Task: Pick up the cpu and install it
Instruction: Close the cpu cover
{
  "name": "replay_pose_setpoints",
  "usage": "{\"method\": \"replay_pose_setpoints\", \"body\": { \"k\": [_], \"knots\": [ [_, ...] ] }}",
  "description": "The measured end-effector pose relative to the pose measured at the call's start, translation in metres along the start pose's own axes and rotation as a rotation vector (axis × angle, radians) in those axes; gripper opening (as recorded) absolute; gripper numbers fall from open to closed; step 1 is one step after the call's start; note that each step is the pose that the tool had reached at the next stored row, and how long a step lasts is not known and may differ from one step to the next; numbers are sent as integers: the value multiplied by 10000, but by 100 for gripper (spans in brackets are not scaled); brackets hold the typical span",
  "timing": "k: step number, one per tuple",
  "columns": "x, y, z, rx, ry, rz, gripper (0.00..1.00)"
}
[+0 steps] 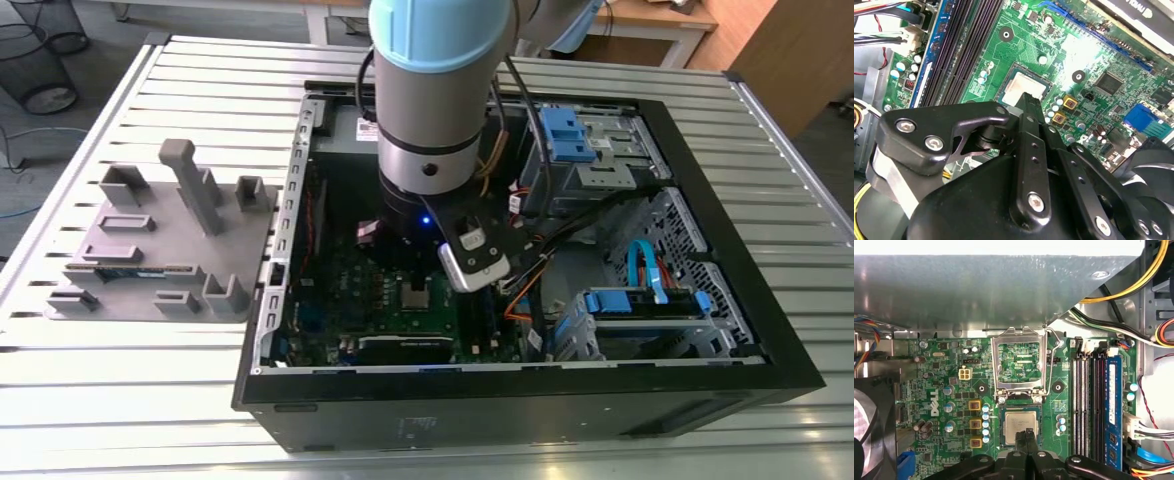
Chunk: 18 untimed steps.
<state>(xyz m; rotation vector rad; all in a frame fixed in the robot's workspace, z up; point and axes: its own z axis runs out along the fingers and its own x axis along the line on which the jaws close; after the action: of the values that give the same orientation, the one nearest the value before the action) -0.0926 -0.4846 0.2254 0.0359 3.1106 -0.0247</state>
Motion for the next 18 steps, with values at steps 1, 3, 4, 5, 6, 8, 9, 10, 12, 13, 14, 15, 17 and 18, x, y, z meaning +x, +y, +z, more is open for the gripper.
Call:
{"method": "replay_pose_setpoints", "body": {
  "k": [1,3,4,5,6,8,9,10,12,13,14,15,17,18],
  "knots": [
    [0,0,-11,-2,-1,0,11],
    [-2,0,-41,-7,-2,0,11],
    [-2,0,-59,-8,-2,0,11],
    [-3,-1,-79,-8,-2,0,11],
    [-4,-1,-102,-9,-2,0,11],
    [-5,-2,-146,-9,-2,1,11],
    [-5,-2,-162,-9,-2,1,11],
    [-6,-2,-168,-9,-2,0,11],
    [-6,-2,-167,-12,-3,0,11],
    [-6,-2,-168,-12,-3,0,11],
    [-6,-2,-168,-11,-3,0,11],
    [-6,-2,-169,-9,-2,0,11],
    [-14,-2,-170,-9,-2,-2,11],
    [-23,-2,-170,-8,-1,-1,11]
  ]
}}
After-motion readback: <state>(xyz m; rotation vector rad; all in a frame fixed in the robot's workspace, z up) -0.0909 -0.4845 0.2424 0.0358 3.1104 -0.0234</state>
